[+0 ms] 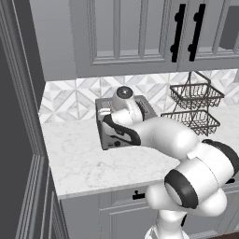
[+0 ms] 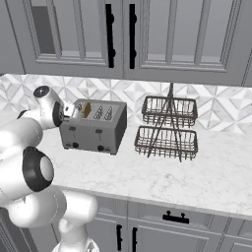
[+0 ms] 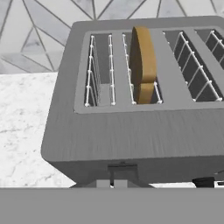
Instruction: Start the toaster. Once the lever pops up, take the bread to the plate on the dining counter.
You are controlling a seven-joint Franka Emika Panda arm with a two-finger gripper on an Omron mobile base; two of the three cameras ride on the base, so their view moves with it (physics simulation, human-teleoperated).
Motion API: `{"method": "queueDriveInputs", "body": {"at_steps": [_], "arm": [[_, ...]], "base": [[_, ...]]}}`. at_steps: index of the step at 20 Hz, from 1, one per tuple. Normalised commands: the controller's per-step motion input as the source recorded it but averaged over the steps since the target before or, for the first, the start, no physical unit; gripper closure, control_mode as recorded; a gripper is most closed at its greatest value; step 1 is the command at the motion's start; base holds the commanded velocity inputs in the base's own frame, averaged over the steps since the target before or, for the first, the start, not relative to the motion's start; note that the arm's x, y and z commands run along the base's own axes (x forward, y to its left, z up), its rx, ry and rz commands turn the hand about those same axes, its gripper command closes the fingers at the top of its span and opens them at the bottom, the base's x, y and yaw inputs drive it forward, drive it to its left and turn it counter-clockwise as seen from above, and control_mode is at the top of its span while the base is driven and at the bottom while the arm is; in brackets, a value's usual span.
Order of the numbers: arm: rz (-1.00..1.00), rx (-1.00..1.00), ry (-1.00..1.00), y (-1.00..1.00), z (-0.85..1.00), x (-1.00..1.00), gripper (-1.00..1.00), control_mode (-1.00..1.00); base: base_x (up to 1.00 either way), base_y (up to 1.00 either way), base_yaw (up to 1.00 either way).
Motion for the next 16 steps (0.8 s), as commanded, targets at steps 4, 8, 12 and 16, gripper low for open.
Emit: {"method": "queueDriveInputs", "body": {"at_steps": [4, 8, 12, 16], "arm": [[-0.12, 0.00, 0.00, 0.04, -0.26, 0.00, 1.00, -1.00], [-0.12, 0.00, 0.00, 0.00, -0.15, 0.00, 1.00, -1.00], [-0.12, 0.00, 0.00, -0.01, -0.10, 0.00, 1.00, -1.00], [-0.06, 0.00, 0.00, -0.07, -0.05, 0.00, 1.00, -1.00]], "base": [[0.00, 0.00, 0.00], [0.00, 0.00, 0.00], [0.00, 0.00, 0.00], [0.00, 0.00, 0.00]]}}
